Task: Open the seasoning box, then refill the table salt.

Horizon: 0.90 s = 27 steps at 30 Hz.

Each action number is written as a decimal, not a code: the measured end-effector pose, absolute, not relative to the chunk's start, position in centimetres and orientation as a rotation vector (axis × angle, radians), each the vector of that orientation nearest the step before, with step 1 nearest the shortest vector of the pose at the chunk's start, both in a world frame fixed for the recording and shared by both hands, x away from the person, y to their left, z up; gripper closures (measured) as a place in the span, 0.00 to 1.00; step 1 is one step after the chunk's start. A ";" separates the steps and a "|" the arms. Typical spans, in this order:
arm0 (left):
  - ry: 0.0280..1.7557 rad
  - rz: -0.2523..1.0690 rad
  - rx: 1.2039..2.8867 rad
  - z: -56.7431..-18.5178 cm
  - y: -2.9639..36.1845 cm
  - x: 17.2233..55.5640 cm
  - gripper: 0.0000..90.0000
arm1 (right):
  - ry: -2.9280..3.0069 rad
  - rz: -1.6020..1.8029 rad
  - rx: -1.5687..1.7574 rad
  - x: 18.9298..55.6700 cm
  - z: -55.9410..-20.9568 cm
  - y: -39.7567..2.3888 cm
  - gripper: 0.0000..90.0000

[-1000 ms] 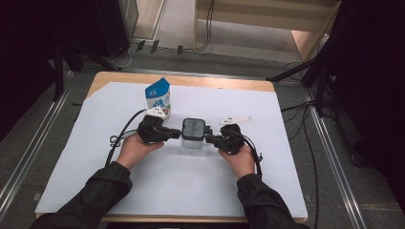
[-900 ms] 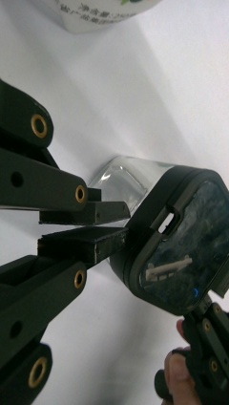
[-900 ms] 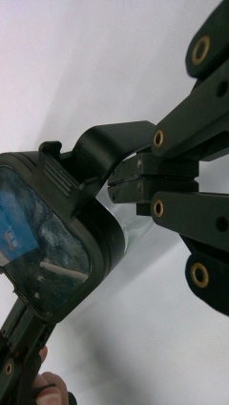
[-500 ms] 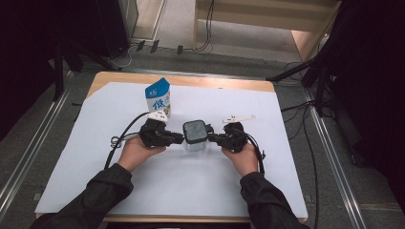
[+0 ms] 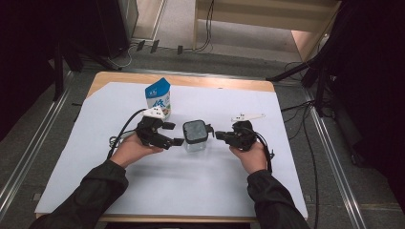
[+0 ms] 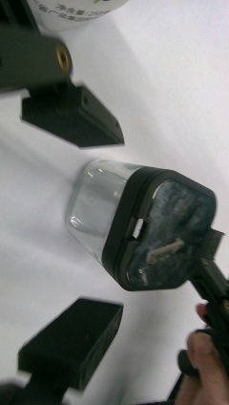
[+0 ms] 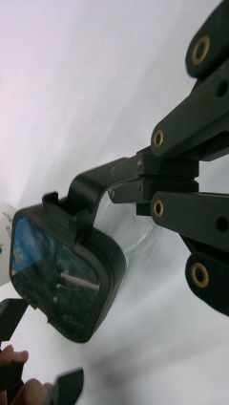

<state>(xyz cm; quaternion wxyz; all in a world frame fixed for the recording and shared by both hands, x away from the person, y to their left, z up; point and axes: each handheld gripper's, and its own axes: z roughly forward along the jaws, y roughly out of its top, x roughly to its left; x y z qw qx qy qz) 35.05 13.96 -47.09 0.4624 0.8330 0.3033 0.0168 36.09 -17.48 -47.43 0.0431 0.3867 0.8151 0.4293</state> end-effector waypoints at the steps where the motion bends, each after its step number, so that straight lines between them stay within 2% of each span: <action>1: 0.739 0.000 2.055 -47.1 13.9 35.1 0.15 | 2.487 1.311 1.180 36.2 -47.5 -17.6 1.00; 6: 0.710 0.037 2.048 -46.8 13.7 35.2 0.17 | 2.491 1.293 1.194 36.9 -47.6 -17.7 1.00; 10: 0.687 0.013 2.031 -46.1 13.5 36.1 0.20 | 2.491 1.282 1.207 37.5 -47.9 -18.0 1.00; 27: 0.660 -0.022 2.073 -48.0 11.8 37.0 0.11 | 2.516 1.277 1.225 38.6 -48.6 -17.0 1.00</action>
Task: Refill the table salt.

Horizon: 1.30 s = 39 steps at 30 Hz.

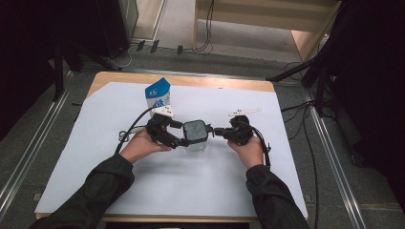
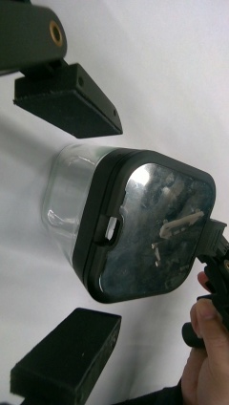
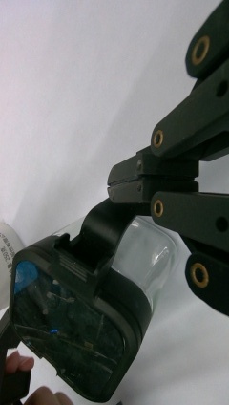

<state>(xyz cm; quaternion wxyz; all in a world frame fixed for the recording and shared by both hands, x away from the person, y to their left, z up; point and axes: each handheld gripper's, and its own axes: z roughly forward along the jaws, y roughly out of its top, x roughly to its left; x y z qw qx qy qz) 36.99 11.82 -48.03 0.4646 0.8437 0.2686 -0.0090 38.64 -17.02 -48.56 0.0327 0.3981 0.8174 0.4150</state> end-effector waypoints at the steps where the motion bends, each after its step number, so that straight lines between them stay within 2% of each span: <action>1: 0.656 -0.033 2.070 -48.1 11.8 37.0 0.11 | 2.518 1.278 1.219 38.6 -48.5 -17.0 1.00; 11: 0.655 -0.002 2.096 -49.3 10.9 37.0 0.09 | 2.495 1.283 1.237 38.7 -48.7 -16.7 1.00; 17: 0.680 -0.018 2.071 -49.8 10.6 37.1 0.13 | 2.485 1.282 1.253 38.5 -48.7 -16.7 1.00; 39: 0.646 0.067 2.120 -48.7 10.4 36.7 0.16 | 2.476 1.270 1.255 38.4 -48.7 -16.6 1.00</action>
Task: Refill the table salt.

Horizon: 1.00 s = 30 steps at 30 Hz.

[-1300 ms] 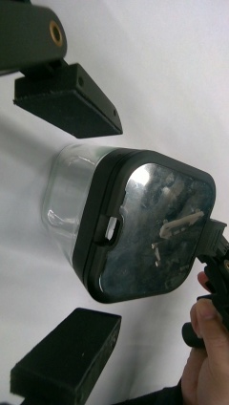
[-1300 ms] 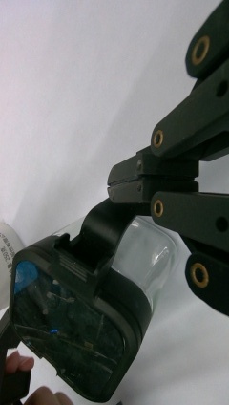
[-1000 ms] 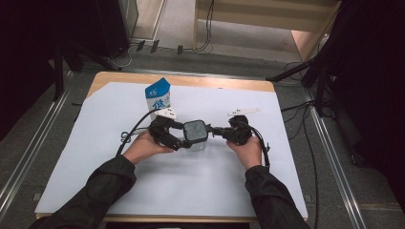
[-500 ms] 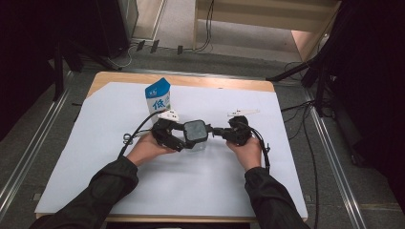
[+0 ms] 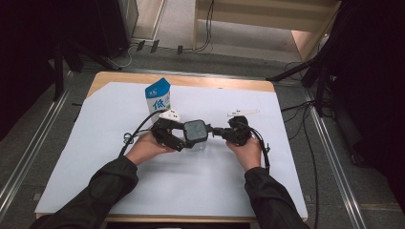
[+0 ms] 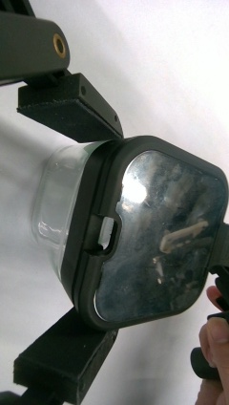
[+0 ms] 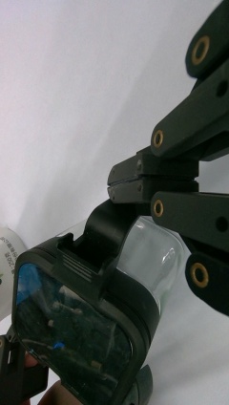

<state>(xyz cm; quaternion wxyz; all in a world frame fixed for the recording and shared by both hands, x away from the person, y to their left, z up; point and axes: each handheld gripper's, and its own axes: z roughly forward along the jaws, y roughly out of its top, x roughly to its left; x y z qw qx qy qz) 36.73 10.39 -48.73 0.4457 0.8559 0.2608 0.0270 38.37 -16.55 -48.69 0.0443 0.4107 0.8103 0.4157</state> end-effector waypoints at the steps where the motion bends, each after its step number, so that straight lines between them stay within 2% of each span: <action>1: 0.650 0.065 2.121 -48.6 10.4 36.7 0.16 | 2.478 1.270 1.255 38.4 -48.7 -16.6 1.00; 30: 0.630 0.124 2.171 -46.1 10.1 36.4 0.18 | 2.480 1.271 1.243 38.3 -48.6 -16.5 1.00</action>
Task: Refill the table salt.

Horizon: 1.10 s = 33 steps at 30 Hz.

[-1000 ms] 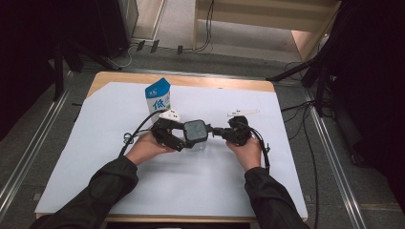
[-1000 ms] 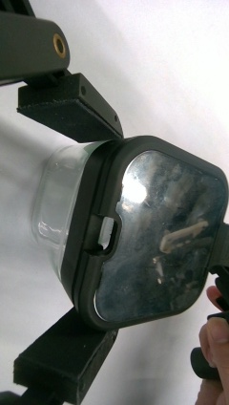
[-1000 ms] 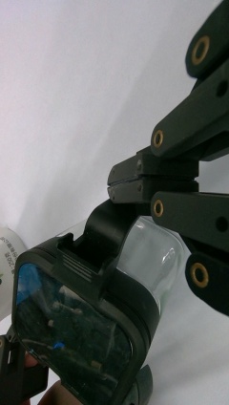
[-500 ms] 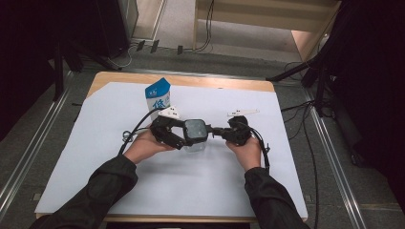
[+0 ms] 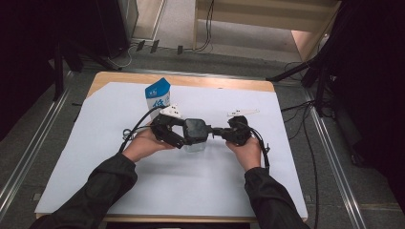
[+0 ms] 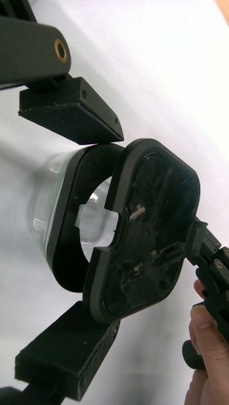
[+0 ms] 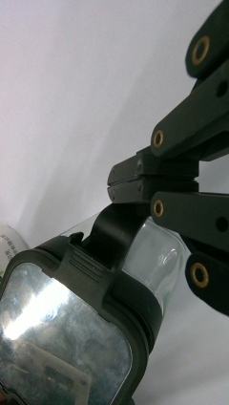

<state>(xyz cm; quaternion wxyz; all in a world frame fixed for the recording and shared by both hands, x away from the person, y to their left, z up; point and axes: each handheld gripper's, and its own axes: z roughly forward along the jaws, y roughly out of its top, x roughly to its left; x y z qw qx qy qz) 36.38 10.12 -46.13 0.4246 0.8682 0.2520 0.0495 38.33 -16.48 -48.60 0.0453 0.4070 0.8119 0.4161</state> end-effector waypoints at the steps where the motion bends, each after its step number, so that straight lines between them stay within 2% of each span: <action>1: 0.633 0.125 2.174 -46.0 10.0 36.3 0.18 | 2.480 1.272 1.244 38.3 -48.6 -16.5 1.00; 14: 0.610 0.161 2.156 -45.3 10.1 36.0 0.20 | 2.479 1.281 1.239 38.3 -48.5 -16.5 1.00; 15: 0.585 0.137 2.142 -45.2 10.2 35.9 0.23 | 2.479 1.280 1.246 38.2 -48.4 -16.5 1.00; 16: 0.557 0.094 2.120 -45.0 10.3 35.9 0.39 | 2.479 1.281 1.245 38.2 -48.4 -16.5 1.00; 17: 0.546 0.101 2.116 -44.9 10.2 35.8 0.46 | 2.479 1.282 1.245 38.2 -48.4 -16.5 1.00; 18: 0.537 0.109 2.125 -44.9 10.0 35.6 0.45 | 2.480 1.284 1.245 38.2 -48.4 -16.5 1.00; 21: 0.519 0.080 2.127 -44.9 10.1 35.7 0.56 | 2.480 1.284 1.245 38.2 -48.4 -16.5 1.00; 22: 0.520 0.076 2.131 -44.9 10.1 35.7 0.64 | 2.482 1.285 1.244 38.2 -48.4 -16.6 1.00; 28: 0.533 0.035 2.096 -44.8 10.7 36.2 0.84 | 2.481 1.286 1.248 38.2 -48.4 -16.6 1.00; 33: 0.533 0.009 2.092 -44.3 10.5 36.3 0.96 | 2.479 1.292 1.244 38.1 -48.4 -16.6 1.00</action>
